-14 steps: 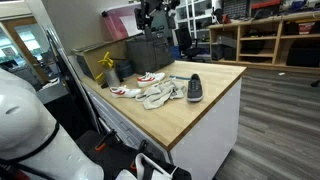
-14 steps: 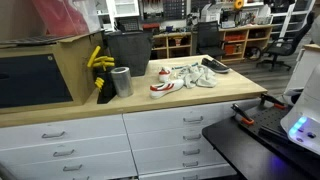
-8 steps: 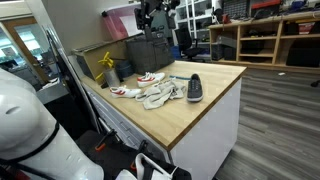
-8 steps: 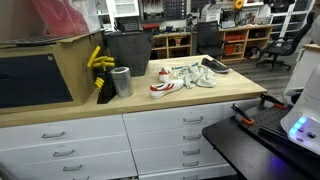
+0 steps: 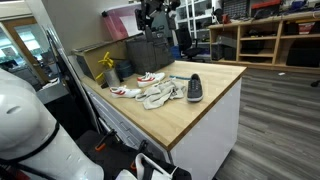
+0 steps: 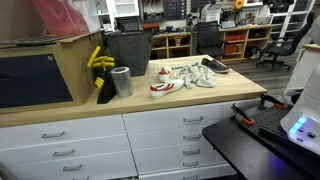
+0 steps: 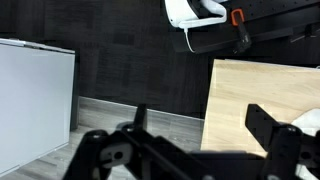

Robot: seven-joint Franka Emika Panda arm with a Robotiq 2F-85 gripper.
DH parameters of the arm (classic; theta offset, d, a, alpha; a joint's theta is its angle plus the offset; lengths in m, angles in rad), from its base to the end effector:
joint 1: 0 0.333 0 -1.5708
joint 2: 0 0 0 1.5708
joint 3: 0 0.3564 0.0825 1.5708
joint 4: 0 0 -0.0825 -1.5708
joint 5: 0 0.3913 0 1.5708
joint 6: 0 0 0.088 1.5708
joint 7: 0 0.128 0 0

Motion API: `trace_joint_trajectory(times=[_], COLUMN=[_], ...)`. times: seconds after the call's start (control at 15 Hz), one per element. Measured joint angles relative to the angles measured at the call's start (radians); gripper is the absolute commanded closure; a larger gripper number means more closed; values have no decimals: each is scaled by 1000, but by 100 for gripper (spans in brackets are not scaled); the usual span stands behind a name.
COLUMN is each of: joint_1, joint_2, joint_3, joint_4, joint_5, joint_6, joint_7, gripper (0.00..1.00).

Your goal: Move the grey shoe to the left

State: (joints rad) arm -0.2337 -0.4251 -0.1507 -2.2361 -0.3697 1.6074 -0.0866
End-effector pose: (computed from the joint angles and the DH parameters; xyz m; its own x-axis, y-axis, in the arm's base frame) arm 0.3434 -0.1958 0.5389 0.9401 -0.2496 -0.2320 -0.1833 -0.9444 0.2731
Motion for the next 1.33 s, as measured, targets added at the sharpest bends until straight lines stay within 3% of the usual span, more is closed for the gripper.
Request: trace_joint_trajectory(times=[0.27, 0.67, 1.0, 1.33], joint_1=[25, 24, 25, 25], joint_2=[76, 339, 533, 685], joint_3=[-44, -113, -89, -28], joint_4=[-40, -34, 121, 323], joint_5=[4, 97, 241, 279], joint_6=[124, 339, 356, 336], joint_7=[-27, -158, -282, -285], gripper=[0, 0, 0, 0])
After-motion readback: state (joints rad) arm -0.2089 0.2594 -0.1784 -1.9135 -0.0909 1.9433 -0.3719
